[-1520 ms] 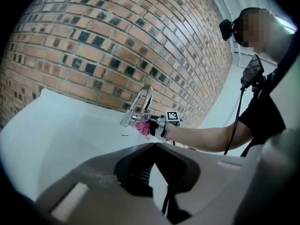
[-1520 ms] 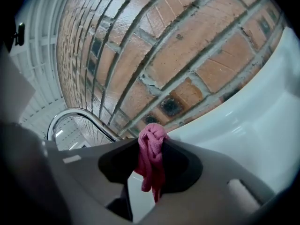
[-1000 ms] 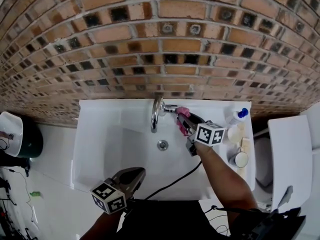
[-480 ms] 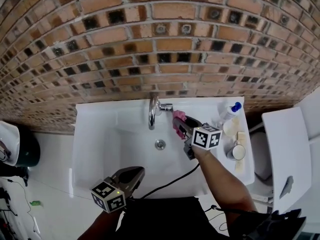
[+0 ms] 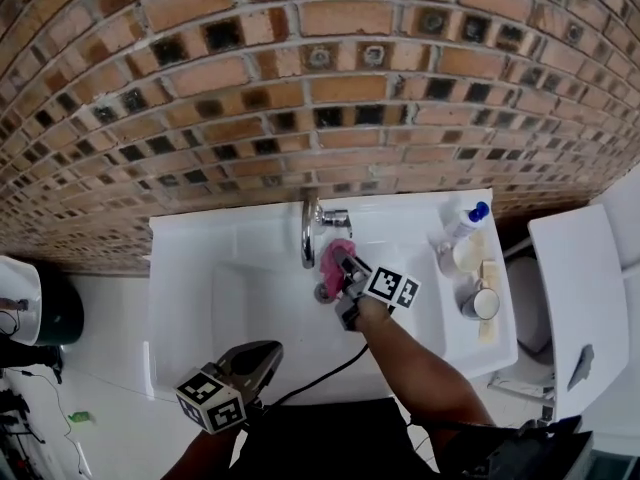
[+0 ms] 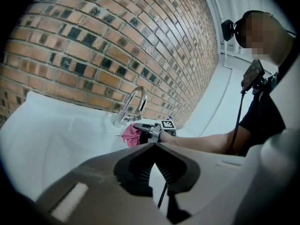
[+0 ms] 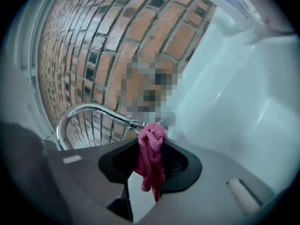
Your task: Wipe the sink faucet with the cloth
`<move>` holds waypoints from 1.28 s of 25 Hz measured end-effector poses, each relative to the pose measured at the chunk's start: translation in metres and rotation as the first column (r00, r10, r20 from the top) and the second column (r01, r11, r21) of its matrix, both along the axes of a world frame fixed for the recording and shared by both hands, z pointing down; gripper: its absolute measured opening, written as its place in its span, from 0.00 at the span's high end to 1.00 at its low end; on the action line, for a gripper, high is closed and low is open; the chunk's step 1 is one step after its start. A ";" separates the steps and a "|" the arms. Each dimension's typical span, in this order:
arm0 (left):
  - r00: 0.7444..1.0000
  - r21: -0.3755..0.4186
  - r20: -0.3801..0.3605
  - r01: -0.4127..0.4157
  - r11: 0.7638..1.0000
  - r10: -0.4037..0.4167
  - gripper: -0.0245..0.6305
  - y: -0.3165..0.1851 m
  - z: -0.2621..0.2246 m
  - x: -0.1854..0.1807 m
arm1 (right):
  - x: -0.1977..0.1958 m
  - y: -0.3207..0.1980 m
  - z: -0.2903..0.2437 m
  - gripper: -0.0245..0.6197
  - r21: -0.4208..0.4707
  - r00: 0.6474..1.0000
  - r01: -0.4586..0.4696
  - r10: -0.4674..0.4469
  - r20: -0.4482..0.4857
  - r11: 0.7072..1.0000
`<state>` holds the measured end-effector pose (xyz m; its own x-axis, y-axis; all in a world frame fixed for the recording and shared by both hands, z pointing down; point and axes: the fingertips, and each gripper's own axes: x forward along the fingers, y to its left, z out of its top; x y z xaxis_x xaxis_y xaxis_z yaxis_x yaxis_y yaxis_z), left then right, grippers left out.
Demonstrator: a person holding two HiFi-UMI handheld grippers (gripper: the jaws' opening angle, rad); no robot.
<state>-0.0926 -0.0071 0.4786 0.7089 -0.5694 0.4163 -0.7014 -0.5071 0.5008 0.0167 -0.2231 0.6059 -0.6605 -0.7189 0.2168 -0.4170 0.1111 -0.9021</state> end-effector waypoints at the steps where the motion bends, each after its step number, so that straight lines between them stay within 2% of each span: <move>1: 1.000 -0.006 0.006 0.010 1.000 -0.010 0.95 0.000 0.001 -0.006 | -0.001 -0.007 0.006 0.76 -0.025 0.999 -0.034 0.034 0.028 0.999; 5: 0.998 -0.039 0.036 0.061 0.997 -0.059 0.95 0.002 0.005 -0.027 | -0.002 -0.028 0.022 0.76 -0.091 0.985 -0.133 0.142 0.102 0.987; 8: 0.995 -0.052 0.045 0.086 0.995 -0.084 0.95 0.001 0.009 -0.037 | -0.005 -0.038 0.024 0.76 -0.099 0.977 -0.158 0.170 0.126 0.982; 27: 0.998 -0.025 0.009 0.070 0.997 -0.069 0.95 -0.010 0.007 -0.040 | -0.009 -0.036 -0.009 0.76 -0.101 0.962 -0.166 0.184 0.204 0.981; 29: 0.998 -0.023 0.008 0.069 0.997 -0.068 0.95 -0.009 0.006 -0.040 | -0.010 -0.037 -0.016 0.76 -0.083 0.958 -0.169 0.184 0.221 0.982; 32: 0.998 -0.015 0.002 0.063 0.998 -0.063 0.95 -0.005 0.008 -0.041 | -0.010 -0.044 -0.039 0.76 -0.011 0.948 -0.189 0.186 0.260 0.982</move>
